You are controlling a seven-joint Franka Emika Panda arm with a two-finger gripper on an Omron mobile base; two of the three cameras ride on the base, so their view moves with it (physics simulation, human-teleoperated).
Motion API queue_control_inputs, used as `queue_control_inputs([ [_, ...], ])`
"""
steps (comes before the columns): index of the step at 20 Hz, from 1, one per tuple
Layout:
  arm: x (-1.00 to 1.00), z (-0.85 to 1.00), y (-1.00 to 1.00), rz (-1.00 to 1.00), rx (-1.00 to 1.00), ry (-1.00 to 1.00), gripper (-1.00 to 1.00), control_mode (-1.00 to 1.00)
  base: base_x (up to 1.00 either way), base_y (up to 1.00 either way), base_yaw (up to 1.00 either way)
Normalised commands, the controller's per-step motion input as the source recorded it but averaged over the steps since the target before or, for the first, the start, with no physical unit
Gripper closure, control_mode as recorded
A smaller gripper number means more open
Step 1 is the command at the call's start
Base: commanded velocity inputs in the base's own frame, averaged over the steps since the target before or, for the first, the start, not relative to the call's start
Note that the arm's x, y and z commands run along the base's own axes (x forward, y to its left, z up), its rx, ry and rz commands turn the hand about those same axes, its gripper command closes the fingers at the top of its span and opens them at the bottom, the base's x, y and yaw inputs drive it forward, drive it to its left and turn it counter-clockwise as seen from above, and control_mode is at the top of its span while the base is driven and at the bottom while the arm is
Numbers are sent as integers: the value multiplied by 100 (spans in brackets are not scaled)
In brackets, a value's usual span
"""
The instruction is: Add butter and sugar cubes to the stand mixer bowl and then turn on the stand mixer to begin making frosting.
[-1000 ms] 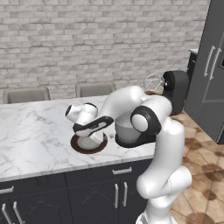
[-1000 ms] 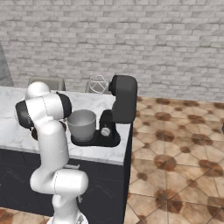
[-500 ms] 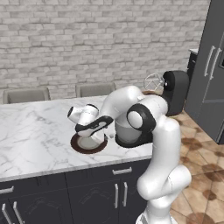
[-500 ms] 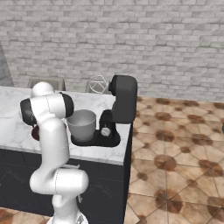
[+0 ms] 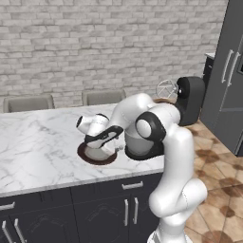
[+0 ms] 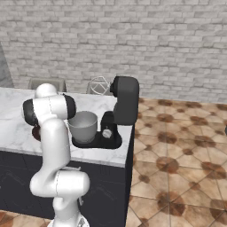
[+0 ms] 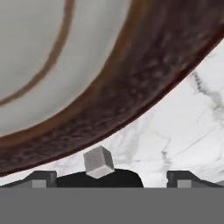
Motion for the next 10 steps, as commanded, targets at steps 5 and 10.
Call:
queue_control_inputs([
  [5,14,-12,-13,0,0,0,-100,-100,0,0,0],
  [10,1,-8,-16,0,0,2,-100,-100,0,0,0],
])
